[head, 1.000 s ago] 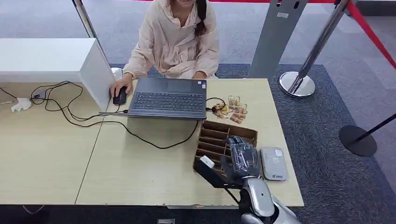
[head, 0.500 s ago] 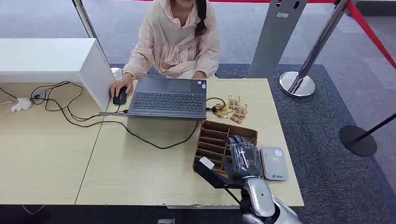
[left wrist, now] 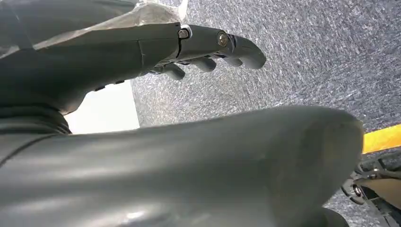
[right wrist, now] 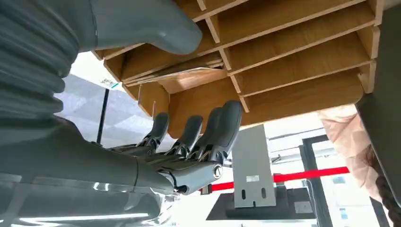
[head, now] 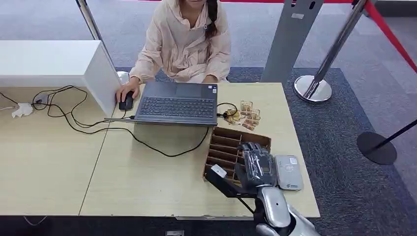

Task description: Pass the card to the sensor for recognition and then transmit it.

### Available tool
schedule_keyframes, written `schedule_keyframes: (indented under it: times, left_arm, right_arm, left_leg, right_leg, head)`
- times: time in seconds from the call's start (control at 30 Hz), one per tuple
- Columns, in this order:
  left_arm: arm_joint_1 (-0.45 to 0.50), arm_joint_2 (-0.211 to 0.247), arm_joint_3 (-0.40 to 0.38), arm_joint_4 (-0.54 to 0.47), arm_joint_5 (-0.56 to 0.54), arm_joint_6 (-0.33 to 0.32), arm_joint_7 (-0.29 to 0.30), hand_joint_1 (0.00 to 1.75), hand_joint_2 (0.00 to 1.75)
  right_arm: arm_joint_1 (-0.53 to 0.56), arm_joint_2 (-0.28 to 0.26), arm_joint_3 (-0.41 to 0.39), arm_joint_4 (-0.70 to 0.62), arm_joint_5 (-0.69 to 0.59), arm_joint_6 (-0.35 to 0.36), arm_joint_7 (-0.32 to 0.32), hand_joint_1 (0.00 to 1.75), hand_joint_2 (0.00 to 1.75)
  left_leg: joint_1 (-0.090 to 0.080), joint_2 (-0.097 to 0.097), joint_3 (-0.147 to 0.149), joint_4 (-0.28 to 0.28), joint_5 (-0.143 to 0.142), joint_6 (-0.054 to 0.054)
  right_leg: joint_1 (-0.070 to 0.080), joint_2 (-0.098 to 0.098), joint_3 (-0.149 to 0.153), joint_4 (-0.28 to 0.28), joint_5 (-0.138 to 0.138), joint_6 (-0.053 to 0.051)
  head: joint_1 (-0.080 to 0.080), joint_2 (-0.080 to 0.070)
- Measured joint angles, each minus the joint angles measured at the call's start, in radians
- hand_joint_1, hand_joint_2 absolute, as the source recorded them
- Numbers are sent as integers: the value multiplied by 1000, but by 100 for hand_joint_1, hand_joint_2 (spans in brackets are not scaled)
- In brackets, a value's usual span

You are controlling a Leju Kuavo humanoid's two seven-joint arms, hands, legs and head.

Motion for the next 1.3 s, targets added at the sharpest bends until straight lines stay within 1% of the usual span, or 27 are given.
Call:
schedule_keyframes:
  times: [0.13,0.53,0.77,0.97,1.3]
  left_arm:
    - [0,0,0,0,-2,-1,0,0,0]
    - [0,0,0,0,-5,-4,-3,0,0]
    - [0,0,0,0,-7,-5,-15,0,0]
    - [0,0,0,0,-8,-5,-18,0,0]
    - [0,1,0,0,-8,-1,-27,0,0]
  right_arm:
    - [0,0,-8,0,0,9,0,68,175]
    - [-1,0,-31,0,12,49,0,68,175]
    - [-1,0,-47,0,12,65,0,61,175]
    - [-1,0,-58,2,12,75,0,61,175]
    - [-1,-1,-74,21,7,72,1,65,175]
  left_leg:
    - [0,0,0,0,0,0]
    - [0,0,0,0,0,0]
    - [0,0,0,0,0,0]
    - [0,0,0,0,0,0]
    - [0,0,0,0,0,0]
  right_leg:
    - [0,0,0,0,0,0]
    - [0,0,0,0,0,0]
    - [0,0,0,0,0,0]
    - [0,0,0,0,0,0]
    - [0,0,0,0,0,0]
  head:
    - [0,0]
    - [0,0]
    - [0,0]
    - [0,0]
    - [0,0]
